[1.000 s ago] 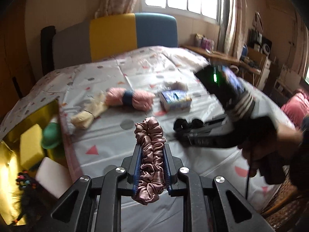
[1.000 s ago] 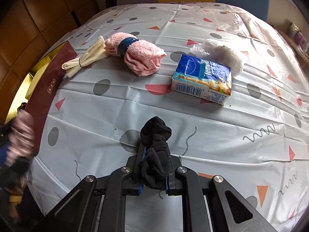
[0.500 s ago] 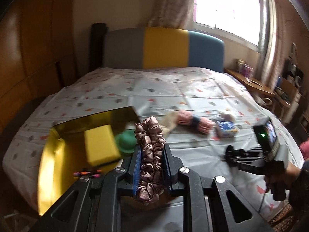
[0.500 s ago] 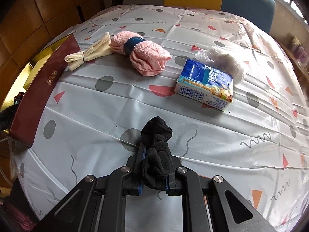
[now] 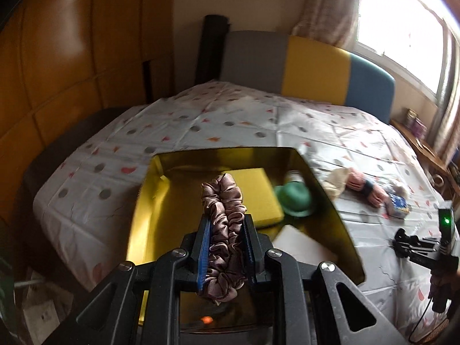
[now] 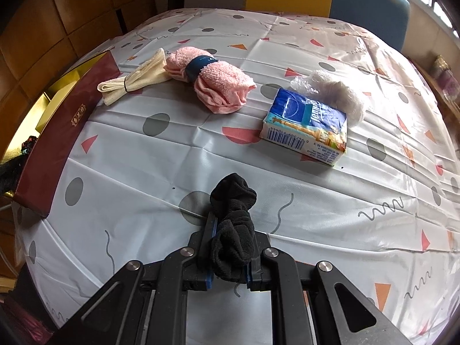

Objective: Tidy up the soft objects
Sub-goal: 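Lower the pink scrunchie into the gold tray and open the left gripper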

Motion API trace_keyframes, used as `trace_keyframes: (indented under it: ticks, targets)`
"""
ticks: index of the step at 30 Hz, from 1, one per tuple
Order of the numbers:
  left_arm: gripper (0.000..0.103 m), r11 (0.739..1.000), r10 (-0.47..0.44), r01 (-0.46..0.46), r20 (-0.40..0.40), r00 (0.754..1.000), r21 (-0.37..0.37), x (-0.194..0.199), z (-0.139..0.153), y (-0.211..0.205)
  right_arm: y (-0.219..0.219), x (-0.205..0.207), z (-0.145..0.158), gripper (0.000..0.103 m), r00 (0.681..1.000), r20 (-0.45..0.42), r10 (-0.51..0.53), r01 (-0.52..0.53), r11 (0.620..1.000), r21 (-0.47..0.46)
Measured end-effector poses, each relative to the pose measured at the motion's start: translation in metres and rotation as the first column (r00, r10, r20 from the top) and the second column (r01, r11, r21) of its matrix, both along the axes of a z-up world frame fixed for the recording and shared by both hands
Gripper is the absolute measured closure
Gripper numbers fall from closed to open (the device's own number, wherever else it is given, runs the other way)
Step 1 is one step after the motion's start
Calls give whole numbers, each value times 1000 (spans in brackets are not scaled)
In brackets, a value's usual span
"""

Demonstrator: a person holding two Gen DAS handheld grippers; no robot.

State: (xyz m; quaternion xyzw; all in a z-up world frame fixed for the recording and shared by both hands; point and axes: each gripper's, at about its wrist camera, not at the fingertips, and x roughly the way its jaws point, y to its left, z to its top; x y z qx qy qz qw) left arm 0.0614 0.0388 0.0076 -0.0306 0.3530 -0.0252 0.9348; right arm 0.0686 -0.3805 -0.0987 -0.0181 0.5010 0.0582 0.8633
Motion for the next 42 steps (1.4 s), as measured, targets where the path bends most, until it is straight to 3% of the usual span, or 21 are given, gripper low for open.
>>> trace_keyframes:
  ticks: [8, 16, 29, 36, 42]
  targets:
    - [83, 994, 76, -81, -74, 994, -75, 21, -14, 43, 0, 1, 0, 89, 1000, 1, 6, -6, 1000, -17]
    - [83, 994, 47, -59, -138, 989, -87, 58, -21, 44, 1, 1, 0, 89, 1000, 3, 9, -9, 1000, -27]
    - [81, 997, 50, -61, -217, 975, -43, 138, -42, 38, 1, 2, 0, 89, 1000, 3, 14, -14, 999, -31]
    - [63, 995, 19, -42, -252, 967, -86, 167, -53, 32, 0, 2, 0, 89, 1000, 4, 19, -19, 999, -38]
    - [62, 994, 55, -74, -229, 972, -76, 154, -50, 39, 0, 2, 0, 89, 1000, 5, 24, -24, 999, -43]
